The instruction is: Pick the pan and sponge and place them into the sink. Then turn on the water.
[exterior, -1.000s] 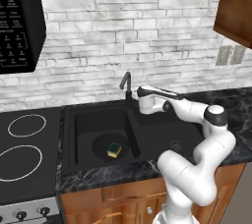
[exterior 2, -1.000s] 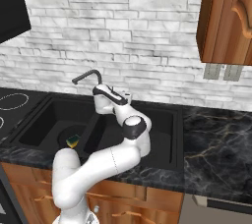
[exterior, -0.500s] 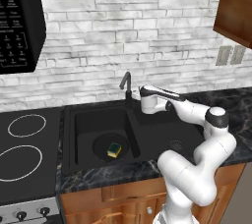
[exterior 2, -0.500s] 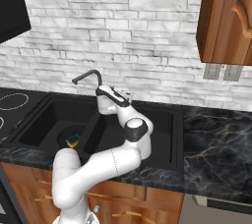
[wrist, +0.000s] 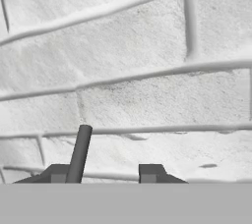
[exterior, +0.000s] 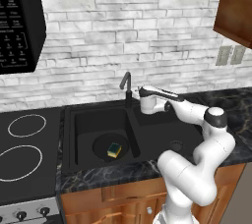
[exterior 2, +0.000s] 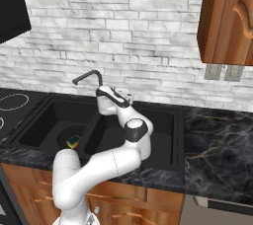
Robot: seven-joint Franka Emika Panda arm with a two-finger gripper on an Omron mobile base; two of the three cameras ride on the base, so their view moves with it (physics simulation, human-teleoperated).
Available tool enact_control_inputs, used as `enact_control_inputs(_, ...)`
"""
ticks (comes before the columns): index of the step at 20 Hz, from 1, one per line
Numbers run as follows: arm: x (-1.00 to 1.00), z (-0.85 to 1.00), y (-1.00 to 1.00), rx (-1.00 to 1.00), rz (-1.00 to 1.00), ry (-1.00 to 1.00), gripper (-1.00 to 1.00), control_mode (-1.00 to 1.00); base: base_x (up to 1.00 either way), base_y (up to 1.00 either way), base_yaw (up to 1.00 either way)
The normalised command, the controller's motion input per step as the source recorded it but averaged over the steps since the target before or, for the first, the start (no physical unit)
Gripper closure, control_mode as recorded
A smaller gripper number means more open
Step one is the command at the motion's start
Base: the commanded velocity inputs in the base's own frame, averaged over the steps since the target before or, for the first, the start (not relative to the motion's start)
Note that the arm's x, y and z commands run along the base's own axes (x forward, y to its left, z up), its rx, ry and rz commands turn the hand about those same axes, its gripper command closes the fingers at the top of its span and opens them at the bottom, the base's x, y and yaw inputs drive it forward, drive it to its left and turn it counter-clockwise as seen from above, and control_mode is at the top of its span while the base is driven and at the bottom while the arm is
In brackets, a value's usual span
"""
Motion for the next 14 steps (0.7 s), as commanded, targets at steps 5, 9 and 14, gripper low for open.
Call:
enact_control_inputs(5,0.05,-0.01,-0.03,0.0,-0.2,0.0,1.0,-1.0,0.0,0.0,0.0)
enact_control_inputs(9,0.0,0.03,-0.16,0.02,-0.2,0.01,1.0,-1.0,0.0,0.0,0.0)
enact_control_inputs(14,0.0,0.03,-0.2,0.03,-0.19,0.02,1.0,-1.0,0.0,0.0,0.0)
